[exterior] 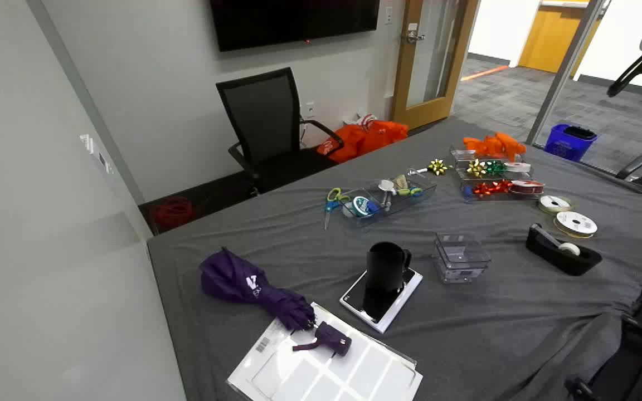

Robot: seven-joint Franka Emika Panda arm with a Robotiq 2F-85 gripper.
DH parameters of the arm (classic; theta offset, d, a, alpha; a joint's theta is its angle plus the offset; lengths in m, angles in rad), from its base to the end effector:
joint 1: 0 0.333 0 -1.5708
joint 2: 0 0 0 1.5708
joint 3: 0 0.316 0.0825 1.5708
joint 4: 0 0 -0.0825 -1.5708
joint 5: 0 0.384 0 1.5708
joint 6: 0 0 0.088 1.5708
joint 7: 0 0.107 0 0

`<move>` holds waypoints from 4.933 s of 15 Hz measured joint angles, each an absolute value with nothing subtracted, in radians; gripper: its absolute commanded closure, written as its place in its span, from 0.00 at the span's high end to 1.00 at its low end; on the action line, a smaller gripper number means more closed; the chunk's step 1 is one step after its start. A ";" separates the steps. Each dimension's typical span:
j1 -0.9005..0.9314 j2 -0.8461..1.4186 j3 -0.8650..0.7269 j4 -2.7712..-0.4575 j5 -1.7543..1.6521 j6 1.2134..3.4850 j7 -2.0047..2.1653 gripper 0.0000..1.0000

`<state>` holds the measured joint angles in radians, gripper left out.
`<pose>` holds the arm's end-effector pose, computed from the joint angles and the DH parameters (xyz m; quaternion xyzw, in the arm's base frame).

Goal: Remove the red ribbons from the bottom compartment of the clear case on the right and put them in the right compartment of the clear case on the left

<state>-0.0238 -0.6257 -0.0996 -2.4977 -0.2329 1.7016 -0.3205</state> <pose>0.3376 -0.0662 0.4820 0.9837 0.1343 -0.1009 0.0648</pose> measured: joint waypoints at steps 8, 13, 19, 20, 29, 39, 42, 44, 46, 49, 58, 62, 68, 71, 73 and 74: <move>-0.024 -0.626 -0.100 -2.498 -0.233 1.702 -0.320 1.00; -0.024 -0.626 -0.100 -2.498 -0.233 1.702 -0.320 1.00; -0.024 -0.600 -0.150 -2.497 -0.226 1.821 -0.314 1.00; -0.024 -0.587 -0.169 -2.495 -0.224 1.858 -0.314 1.00; -0.026 -0.360 -0.318 -2.375 0.009 2.207 -0.343 1.00; -0.104 0.028 -0.314 -2.083 0.138 2.282 -0.057 1.00; -0.143 0.107 -0.314 -2.016 0.121 2.308 0.012 1.00; -0.156 0.135 -0.314 -1.991 0.121 2.313 0.016 1.00; -0.156 0.140 -0.313 -1.985 0.120 2.313 0.020 1.00; -0.157 0.140 -0.311 -1.983 0.121 2.313 0.022 1.00; -0.176 0.408 -0.291 -1.834 0.108 2.399 0.201 1.00; -0.178 0.592 -0.291 -1.704 0.069 2.398 0.276 1.00; -0.190 0.756 -0.291 -1.565 -0.007 2.395 0.250 1.00; -0.210 0.799 -0.290 -1.538 -0.017 2.402 0.180 1.00; -0.232 0.820 -0.283 -1.533 -0.017 2.424 0.123 1.00; -0.248 0.830 -0.273 -1.533 -0.016 2.442 0.094 1.00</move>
